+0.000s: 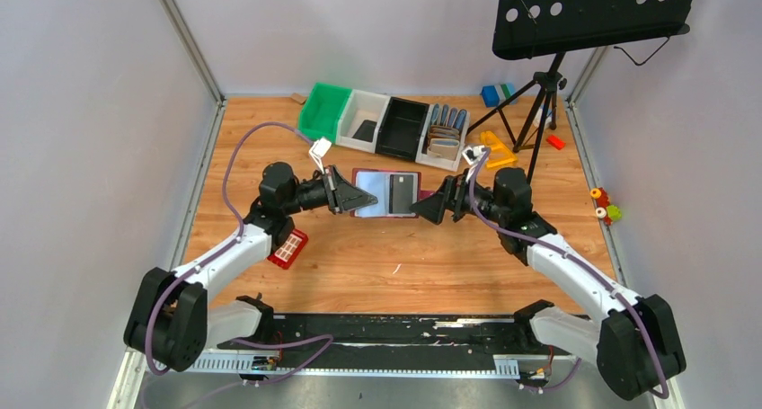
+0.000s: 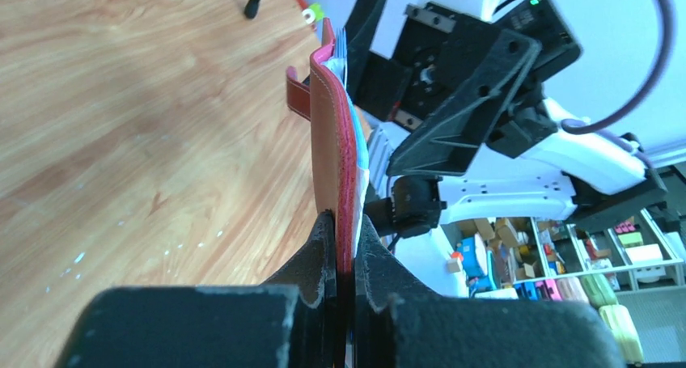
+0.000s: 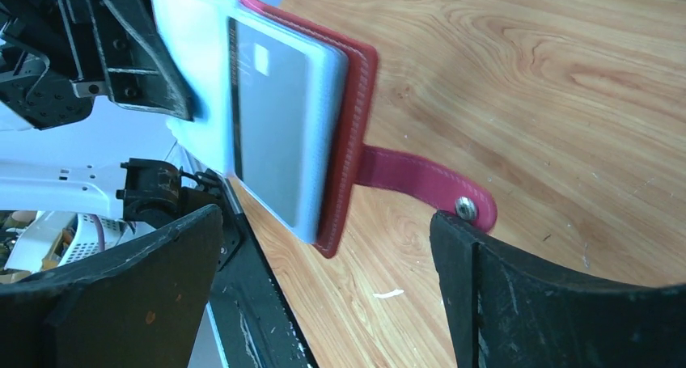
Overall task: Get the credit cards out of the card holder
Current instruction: Remove the credit card from the card holder.
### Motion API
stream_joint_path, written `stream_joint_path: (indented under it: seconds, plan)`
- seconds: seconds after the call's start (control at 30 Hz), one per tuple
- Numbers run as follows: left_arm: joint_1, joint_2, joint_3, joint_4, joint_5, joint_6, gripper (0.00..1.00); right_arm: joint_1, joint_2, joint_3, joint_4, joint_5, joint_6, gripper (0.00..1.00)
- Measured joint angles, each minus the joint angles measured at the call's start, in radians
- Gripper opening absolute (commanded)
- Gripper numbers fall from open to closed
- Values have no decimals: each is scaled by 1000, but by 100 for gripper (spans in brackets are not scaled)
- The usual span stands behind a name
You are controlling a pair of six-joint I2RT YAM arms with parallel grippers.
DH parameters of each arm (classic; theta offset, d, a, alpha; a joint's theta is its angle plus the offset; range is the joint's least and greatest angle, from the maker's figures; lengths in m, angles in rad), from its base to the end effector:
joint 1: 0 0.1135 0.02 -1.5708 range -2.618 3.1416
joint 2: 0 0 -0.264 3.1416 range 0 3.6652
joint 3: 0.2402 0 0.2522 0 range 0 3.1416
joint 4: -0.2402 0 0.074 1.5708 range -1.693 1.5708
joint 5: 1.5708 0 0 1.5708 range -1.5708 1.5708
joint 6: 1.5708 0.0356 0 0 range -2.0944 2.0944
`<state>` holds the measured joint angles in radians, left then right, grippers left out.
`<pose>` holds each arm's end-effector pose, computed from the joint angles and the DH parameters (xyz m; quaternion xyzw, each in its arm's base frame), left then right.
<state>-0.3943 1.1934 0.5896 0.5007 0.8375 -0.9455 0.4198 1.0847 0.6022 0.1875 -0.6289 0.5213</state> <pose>0.2260 -0.1227 0.2592 0.0774 0.7269 -0.6166 0.2921 0.2105 0.1169 0.2565 -0.1452 0.7723 0.4782 0.3921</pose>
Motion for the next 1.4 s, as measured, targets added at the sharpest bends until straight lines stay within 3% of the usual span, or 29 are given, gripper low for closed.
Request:
stream_joint_path:
  seconds: [0.2, 0.33, 0.47, 0.77, 0.83, 0.93, 1.0, 1.03, 1.07, 1.13, 1.2, 1.27, 1.4]
  plan:
    - [0, -42, -21, 137, -2, -105, 0, 0, -42, -102, 101, 22, 87, 98]
    - [-4, -15, -35, 273, 10, -198, 0, 1, -2, -160, 218, -5, 185, 88]
    - [-7, 31, -52, 403, 15, -278, 0, 18, 28, -160, 348, -42, 255, 88]
    - [-18, 47, -64, 472, 27, -334, 0, 47, 4, -124, 454, -51, 276, 87]
    - [-21, 47, -64, 472, 29, -336, 0, 47, 4, -105, 458, -50, 278, 79]
    - [-30, 47, -64, 473, 33, -336, 0, 48, 4, -77, 459, -43, 282, 60]
    - [-37, 47, -64, 473, 38, -336, 0, 48, 4, -63, 461, -41, 290, 42]
    - [-38, 47, -64, 473, 40, -335, 1, 48, 5, -56, 461, -41, 292, 28]
    - [-38, 47, -64, 471, 42, -333, 3, 48, 5, -52, 461, -41, 291, 17]
    - [-38, 47, -64, 462, 45, -327, 18, 48, 9, -43, 455, -43, 298, 3]
    - [-38, 46, -64, 429, 42, -294, 31, 48, 9, -36, 433, -41, 294, 0]
    - [-32, 31, -58, 326, 21, -226, 36, 48, 9, -32, 392, -34, 285, 0]
    - [-17, -28, 32, -134, -132, 49, 48, 38, 7, -32, 297, -10, 257, 0]
